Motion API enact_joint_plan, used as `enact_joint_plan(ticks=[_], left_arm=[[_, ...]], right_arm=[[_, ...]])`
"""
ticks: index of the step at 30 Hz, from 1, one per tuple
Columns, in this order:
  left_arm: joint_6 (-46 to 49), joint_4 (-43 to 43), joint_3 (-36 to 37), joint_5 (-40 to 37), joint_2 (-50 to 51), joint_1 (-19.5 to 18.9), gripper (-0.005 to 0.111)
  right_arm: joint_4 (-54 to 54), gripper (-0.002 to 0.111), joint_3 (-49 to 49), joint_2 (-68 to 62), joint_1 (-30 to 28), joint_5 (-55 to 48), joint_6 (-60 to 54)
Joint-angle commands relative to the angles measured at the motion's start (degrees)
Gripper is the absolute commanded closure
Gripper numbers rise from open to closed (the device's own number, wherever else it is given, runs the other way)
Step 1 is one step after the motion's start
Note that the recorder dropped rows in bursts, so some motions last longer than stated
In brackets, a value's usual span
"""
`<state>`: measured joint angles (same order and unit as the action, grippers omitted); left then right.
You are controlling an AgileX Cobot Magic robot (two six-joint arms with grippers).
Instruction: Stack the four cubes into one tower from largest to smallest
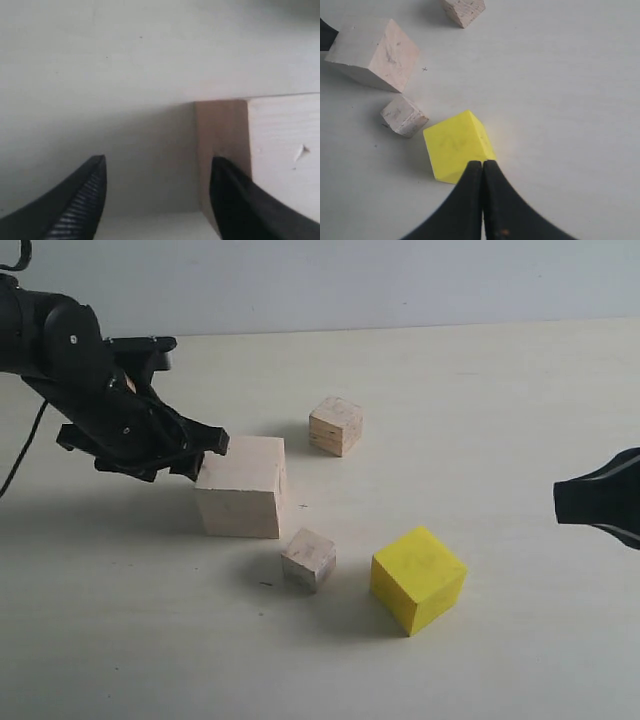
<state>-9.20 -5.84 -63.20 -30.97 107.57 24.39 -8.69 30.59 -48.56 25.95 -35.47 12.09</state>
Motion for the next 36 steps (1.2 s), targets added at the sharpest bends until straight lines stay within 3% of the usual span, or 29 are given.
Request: enact_joint_plan(ticks=[1,3,6,13,20,25,30,33,36], left_arm=[[-0.08,-1.73,-0.28,1.64,0.69,0.37,0.047],[0.93,-4.05,-0.28,2.52,1.44,0.37,0.047],[12.20,-17.14,-0.28,4.51,2.35,0.37,0.047],[17.43,-21.84,-0.28,4.70,2.39,0.37,0.047],[17.71,-17.83,-0.28,-1.98,-0.74,-2.43,0.047],[17.83,-13.11,-0.28,-11.98,-2.51,-3.25,0.047],[28.24,-17.09,-0.28,-20.17,-2.51,-2.92,0.047],[35.11,-19.81,-0.28,-17.47,-2.31,-0.30,0.047],[35.96,-17.56,-0.28,-12.68,-1.17,1.91,0.047]], right_arm=[[-0.29,0.108,0.35,-0.15,0.08,-0.25,-0.23],[-0.29,0.108,0.35,-0.15,0.08,-0.25,-0.23],[-0.42,0.108,0.35,-0.15,0.08,-0.24,-0.23],[-0.57,0.108,0.35,-0.15,0.08,-0.41,-0.23],[-0.70,0.108,0.35,-0.15,0.08,-1.73,-0.11],[-1.15,0.108,0.35,-0.15,0.08,-1.73,-0.11],[-1.54,0.108,0.35,-0.15,0.08,-1.73,-0.11],[-1.67,0.108,0.35,-0.15,0.08,-1.94,-0.11],[-1.67,0.108,0.35,-0.15,0.08,-2.06,-0.11]])
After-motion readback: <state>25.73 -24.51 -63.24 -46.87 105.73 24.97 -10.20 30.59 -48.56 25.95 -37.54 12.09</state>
